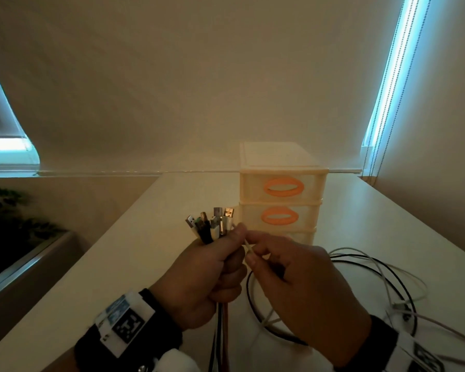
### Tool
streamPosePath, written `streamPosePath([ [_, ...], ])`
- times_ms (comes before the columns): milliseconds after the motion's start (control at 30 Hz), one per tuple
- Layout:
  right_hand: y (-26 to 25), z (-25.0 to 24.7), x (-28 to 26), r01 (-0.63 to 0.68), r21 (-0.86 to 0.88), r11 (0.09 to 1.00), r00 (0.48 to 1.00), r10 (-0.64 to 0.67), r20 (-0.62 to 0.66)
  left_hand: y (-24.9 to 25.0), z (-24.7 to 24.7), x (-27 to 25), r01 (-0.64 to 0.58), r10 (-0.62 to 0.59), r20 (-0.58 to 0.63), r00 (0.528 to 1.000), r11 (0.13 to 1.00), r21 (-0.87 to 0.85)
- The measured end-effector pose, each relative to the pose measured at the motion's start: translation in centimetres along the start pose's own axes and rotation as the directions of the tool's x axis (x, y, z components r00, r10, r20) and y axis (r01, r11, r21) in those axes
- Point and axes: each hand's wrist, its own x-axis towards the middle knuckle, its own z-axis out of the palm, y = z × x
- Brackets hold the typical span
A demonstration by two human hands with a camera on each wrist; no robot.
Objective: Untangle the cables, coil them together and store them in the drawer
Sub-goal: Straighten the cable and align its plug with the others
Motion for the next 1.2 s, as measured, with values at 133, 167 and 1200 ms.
streamPosePath([
  [133, 0.1, -0.3, -0.2, -0.031, 0.015, 0.999, 0.987, 0.029, 0.156, 0.1, -0.2, 0.1, 0.027, -0.027, -0.003, 1.000, 1.000, -0.008],
  [167, 0.2, -0.3, -0.2, -0.032, 0.017, 0.999, 0.984, 0.029, 0.176, 0.1, -0.3, 0.2, 0.029, -0.029, -0.005, 1.000, 1.000, -0.006],
  [1200, 1.2, -2.1, 0.6, -0.482, 0.172, 0.859, 0.767, 0.319, 0.556, 1.3, -3.5, 1.3, -0.192, 0.185, -0.118, 0.976, 0.980, -0.058],
])
